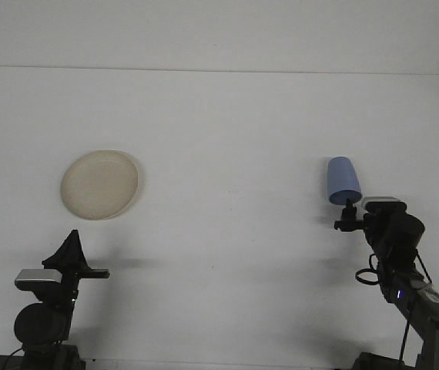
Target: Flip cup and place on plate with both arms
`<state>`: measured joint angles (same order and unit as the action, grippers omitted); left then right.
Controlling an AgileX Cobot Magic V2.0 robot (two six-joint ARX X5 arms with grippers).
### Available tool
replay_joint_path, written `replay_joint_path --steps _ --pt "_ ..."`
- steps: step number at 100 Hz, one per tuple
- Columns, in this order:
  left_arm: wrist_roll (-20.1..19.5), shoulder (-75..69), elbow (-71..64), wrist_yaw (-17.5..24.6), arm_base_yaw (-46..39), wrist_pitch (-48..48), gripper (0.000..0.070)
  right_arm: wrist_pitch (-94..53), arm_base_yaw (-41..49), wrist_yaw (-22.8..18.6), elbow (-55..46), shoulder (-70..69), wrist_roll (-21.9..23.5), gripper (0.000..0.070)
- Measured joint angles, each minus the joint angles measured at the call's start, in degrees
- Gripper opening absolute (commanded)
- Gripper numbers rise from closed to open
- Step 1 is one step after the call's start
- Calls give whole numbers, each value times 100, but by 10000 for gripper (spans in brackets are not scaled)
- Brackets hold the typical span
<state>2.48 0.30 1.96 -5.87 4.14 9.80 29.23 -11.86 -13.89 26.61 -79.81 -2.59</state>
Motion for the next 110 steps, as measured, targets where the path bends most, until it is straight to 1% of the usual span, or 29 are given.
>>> replay_joint_path --steps 10,29,56,64,86,91,102,110 --pt "0 0 0 0 0 0 11 463 0 -92 0 -289 0 480" --pt "0 0 0 0 0 0 11 1056 0 -98 0 -643 0 480" --pt "0 0 0 0 0 0 11 1097 0 -160 352 -1086 0 480" --pt "0 0 0 0 0 0 11 1108 0 -245 490 -1176 0 480" --pt "0 0 0 0 0 2 11 1134 0 -258 750 -1486 -2 474" --pt "0 0 0 0 0 0 11 1134 0 -260 774 -1515 -2 431" --pt "0 0 0 0 0 0 11 1154 0 -260 822 -1552 -7 286" --pt "0 0 0 0 0 0 11 1165 0 -262 822 -1556 -15 148"
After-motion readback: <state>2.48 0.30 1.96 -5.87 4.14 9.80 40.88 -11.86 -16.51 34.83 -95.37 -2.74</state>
